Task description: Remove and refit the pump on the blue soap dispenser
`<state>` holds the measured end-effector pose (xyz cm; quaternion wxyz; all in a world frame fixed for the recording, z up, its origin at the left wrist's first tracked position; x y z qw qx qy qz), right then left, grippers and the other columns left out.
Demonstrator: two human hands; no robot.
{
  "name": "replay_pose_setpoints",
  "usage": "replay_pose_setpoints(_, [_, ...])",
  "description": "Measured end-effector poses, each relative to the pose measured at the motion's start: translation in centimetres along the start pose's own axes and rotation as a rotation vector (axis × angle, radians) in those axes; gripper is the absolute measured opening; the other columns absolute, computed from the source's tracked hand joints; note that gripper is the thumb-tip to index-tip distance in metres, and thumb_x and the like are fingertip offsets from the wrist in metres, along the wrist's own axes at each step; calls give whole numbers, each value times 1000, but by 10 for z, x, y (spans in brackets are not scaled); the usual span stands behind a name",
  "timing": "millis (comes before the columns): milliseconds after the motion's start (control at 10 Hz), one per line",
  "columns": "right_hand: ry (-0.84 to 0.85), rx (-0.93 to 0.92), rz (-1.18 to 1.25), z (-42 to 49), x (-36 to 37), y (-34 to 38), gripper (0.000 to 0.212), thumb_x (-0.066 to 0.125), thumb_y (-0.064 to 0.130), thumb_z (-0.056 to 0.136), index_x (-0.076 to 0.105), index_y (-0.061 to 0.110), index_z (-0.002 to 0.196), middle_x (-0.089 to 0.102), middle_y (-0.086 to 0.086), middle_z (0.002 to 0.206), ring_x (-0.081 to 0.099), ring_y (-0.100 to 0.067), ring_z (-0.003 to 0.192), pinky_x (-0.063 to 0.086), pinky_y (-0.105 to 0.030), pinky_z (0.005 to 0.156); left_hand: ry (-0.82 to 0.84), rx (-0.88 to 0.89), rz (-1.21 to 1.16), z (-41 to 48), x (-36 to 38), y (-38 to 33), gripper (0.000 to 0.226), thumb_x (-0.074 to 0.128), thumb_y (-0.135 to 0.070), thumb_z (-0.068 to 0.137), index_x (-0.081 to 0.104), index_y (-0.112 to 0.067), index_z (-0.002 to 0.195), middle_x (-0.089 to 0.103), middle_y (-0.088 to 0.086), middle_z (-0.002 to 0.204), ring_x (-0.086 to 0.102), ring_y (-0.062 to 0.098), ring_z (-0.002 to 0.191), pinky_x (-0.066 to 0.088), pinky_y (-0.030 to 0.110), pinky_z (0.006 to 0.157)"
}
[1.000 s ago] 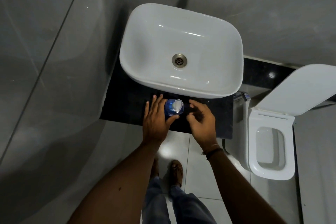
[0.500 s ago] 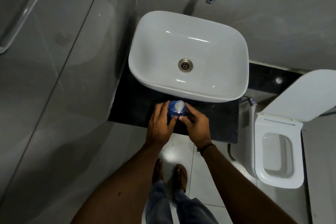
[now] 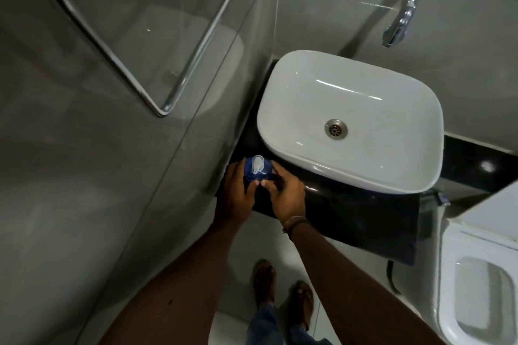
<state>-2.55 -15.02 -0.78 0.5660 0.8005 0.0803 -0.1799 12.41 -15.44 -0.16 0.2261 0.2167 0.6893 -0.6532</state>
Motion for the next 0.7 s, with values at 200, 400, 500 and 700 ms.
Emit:
replay_pose_setpoints(200, [-3,52,-11,2,12,-9,61,76,2,90,62,14,148,74,-9,137,71,-22,125,53,-43,116,28,-38,23,4,0,14,54,66,-15,95,50,-5,145,57,15,138,59,27,123,44,27,98])
replay_pose_setpoints(400, [-14,39,21,1,15,-17,57,75,3,92,63,12,147,74,-10,138,71,-25,126,54,-46,115,23,-55,25,2,4,21,59,59,-28,93,50,-3,145,57,17,139,57,29,124,48,36,101])
replay_pose_setpoints(500, [-11,39,26,-2,16,-16,60,73,2,92,61,14,149,74,-10,137,72,-24,124,55,-47,114,25,-55,30,0,4,17,56,63,-20,97,47,-3,147,54,18,142,56,31,128,50,41,104])
replay_pose_setpoints(700, [13,83,-52,-14,9,-14,89,78,0,89,37,24,164,68,-11,145,71,-25,125,54,-46,115,-63,-40,127,-14,-8,3,68,66,-10,94,36,-4,155,42,20,158,42,37,144,40,49,117])
Point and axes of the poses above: each hand's wrist, its own z-axis towards the middle knuckle, its own x-axis out of the palm, y = z × x, the point moved 6 cm from there along z, towards the middle knuckle
